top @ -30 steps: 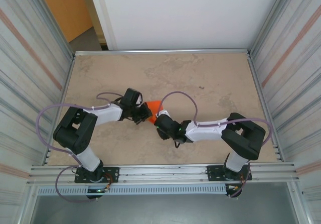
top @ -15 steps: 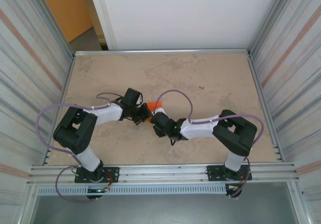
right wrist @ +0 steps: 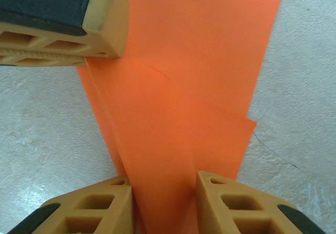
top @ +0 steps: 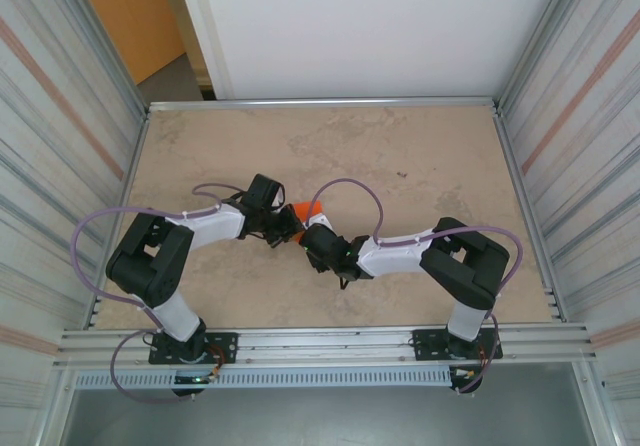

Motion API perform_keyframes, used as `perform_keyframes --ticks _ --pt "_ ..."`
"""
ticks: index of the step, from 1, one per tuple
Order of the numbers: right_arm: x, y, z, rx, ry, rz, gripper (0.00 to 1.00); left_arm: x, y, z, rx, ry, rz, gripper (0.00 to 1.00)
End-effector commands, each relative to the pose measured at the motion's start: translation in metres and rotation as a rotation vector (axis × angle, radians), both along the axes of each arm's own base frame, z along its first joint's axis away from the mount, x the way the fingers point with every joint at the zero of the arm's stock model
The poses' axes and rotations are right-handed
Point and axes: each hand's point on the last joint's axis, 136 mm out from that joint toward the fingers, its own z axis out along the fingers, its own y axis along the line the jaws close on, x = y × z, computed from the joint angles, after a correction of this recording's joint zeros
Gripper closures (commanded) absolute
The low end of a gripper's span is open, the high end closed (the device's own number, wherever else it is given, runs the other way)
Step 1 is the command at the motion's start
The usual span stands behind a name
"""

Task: Fold a paper plane with a square sheet of paper (pick it up from the middle)
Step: Fourth fold the wing at the center of the table.

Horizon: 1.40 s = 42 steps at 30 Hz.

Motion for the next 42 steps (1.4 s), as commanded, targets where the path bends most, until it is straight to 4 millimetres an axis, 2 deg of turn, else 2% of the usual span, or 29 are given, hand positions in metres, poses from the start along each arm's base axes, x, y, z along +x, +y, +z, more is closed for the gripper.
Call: perform_keyframes --ticks 1,12,17,24,29,33,37,42 --pt "0.007 0.001 0.002 -0.017 -0.025 -0.009 0.69 0.000 -0.004 0.011 -0.007 -0.010 -0.010 0.93" --pt "0.003 0.000 -0.006 -0.006 -0.004 -0.005 0.76 -0.001 -0.004 0.014 -0.009 -0.012 -0.011 0.91" --pt "-0.003 0.000 -0.013 0.039 0.037 0.008 0.80 0.006 -0.002 0.029 -0.033 -0.048 -0.007 0.86" --pt "-0.012 0.003 -0.022 0.144 0.117 0.036 0.85 0.024 0.034 0.053 -0.074 -0.129 0.053 0.70" --pt "-0.017 0.006 -0.022 0.242 0.185 0.051 0.88 0.021 0.050 0.061 -0.096 -0.169 0.073 0.66" --pt "-0.021 0.007 -0.022 0.334 0.257 0.051 0.90 0.015 0.045 0.060 -0.154 -0.191 0.046 0.64" --pt "-0.025 0.009 -0.019 0.432 0.335 0.058 0.90 0.007 0.034 0.051 -0.192 -0.194 0.005 0.61" --pt "-0.021 0.006 -0.014 0.511 0.379 0.034 0.91 0.000 0.028 0.038 -0.148 -0.226 -0.048 0.58"
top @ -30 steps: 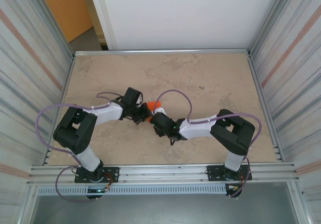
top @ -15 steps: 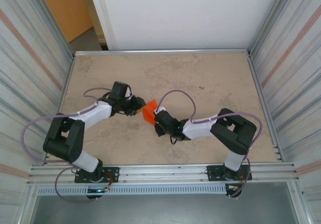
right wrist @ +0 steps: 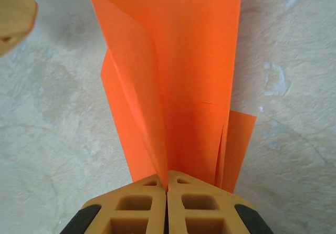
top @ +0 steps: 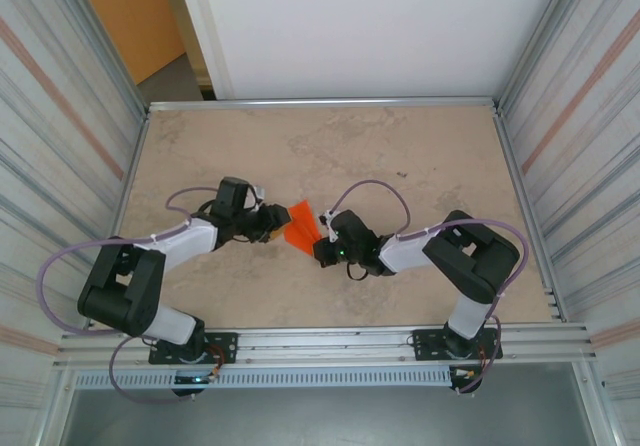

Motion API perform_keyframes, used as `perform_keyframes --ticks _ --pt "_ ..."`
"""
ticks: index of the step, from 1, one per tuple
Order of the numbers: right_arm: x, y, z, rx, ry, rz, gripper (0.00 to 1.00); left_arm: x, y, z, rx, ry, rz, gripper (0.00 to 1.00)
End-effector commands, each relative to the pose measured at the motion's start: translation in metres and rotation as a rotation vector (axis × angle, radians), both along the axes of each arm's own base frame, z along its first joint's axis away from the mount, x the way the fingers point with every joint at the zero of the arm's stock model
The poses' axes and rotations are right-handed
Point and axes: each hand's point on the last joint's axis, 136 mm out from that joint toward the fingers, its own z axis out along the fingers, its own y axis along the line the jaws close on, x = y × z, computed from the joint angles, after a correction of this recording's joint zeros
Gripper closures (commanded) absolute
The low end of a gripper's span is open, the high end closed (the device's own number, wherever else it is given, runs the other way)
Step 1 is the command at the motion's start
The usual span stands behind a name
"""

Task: Fold a paper plane with a square sheet of paper (pick it up from the middle)
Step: Fourth fold the wing at the center of the table.

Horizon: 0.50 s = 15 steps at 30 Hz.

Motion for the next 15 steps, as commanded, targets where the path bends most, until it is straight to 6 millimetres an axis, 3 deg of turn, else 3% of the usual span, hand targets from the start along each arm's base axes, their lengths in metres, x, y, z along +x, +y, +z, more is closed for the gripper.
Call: perform_keyframes --ticks 1,10,15 --pt "-0.019 -0.007 -0.010 0.034 0.133 0.014 0.91 0.001 -0.007 0.001 0.009 -0.081 -0.055 0.57" --pt "-0.007 -0.010 0.011 0.107 0.151 -0.018 0.91 0.003 -0.014 0.011 -0.027 -0.160 -0.086 0.55" --pt "-0.003 -0.011 0.012 0.128 0.181 -0.033 0.89 -0.002 -0.016 0.009 -0.013 -0.167 -0.098 0.54"
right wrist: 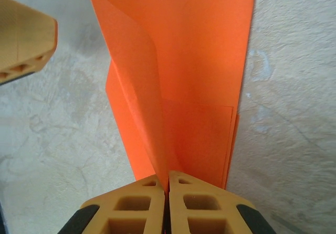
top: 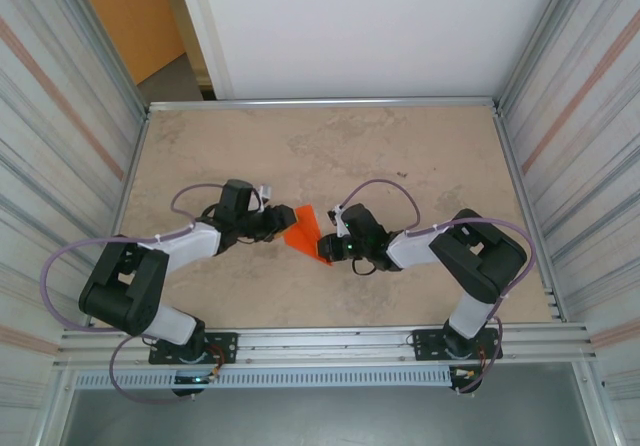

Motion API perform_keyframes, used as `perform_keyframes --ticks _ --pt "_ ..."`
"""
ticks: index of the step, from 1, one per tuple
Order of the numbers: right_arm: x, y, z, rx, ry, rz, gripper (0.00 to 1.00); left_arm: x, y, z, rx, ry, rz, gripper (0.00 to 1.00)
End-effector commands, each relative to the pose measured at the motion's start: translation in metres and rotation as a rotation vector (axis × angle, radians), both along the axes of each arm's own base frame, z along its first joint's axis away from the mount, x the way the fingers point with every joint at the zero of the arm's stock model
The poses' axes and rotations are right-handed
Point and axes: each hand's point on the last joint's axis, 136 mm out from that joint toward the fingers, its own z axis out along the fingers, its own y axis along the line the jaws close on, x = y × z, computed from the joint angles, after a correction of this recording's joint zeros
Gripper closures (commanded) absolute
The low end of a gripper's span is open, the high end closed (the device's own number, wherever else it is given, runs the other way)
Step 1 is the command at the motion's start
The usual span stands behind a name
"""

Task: Fold a paper plane with a square sheet of paper (pick it up from the middle)
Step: Fourth fold the wing at the center of the table.

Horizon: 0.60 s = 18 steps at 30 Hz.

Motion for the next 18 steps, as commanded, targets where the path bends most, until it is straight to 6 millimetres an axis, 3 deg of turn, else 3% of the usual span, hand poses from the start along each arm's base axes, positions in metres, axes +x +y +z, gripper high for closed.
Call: perform_keyframes --ticks 1,8,18 --pt "-0.005 -0.002 0.001 0.020 0.060 -0.002 0.89 -0.004 -0.003 0.002 0.007 -0.042 -0.026 0.54" --pt "-0.007 -0.002 -0.008 0.038 0.111 -0.013 0.89 -0.012 -0.006 -0.016 0.046 -0.007 -0.046 0.54" --pt "-0.006 -0.003 -0.011 0.055 0.131 -0.022 0.88 -0.009 -0.015 -0.031 0.146 0.019 -0.104 0.50"
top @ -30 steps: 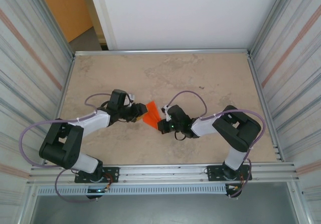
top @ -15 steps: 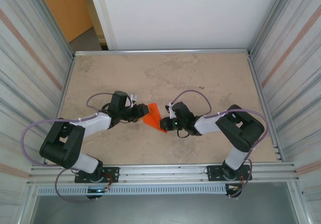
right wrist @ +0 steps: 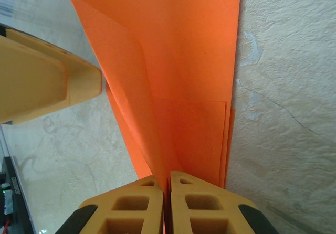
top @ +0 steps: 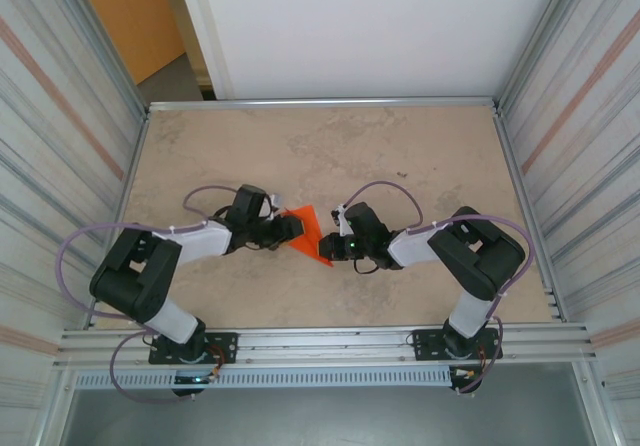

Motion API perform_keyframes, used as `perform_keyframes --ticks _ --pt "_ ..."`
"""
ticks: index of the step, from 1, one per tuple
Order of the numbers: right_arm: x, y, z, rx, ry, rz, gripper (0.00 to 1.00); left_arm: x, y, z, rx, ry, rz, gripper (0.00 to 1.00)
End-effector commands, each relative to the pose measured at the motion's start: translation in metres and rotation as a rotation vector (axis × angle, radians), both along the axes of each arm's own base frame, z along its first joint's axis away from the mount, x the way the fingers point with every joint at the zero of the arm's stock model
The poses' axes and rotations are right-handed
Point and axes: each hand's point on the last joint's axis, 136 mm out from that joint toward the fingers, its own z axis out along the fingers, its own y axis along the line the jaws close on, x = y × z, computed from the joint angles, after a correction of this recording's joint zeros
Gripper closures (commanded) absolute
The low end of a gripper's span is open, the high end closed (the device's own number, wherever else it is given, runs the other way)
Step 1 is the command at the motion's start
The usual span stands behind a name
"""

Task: Fold a paper plane with a square sheet of paper (pick it up from the middle)
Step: Fourth fold the wing at the center of the table.

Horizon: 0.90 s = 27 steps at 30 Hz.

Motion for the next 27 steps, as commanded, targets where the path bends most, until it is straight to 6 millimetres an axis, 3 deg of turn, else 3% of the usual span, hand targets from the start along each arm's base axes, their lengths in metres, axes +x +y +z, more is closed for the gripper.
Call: perform_keyframes --ticks 1,19,27 --pt "-0.004 -0.002 -0.008 0.006 0.037 -0.002 0.88 0.006 -0.005 0.001 0.038 -0.028 -0.030 0.50" --pt "-0.004 -0.003 -0.010 0.010 0.050 -0.003 0.86 0.008 0.001 -0.021 0.135 0.050 0.005 0.48" --pt "-0.001 -0.007 0.007 0.057 0.031 -0.027 0.70 -0.004 0.018 -0.047 0.293 0.196 0.029 0.48"
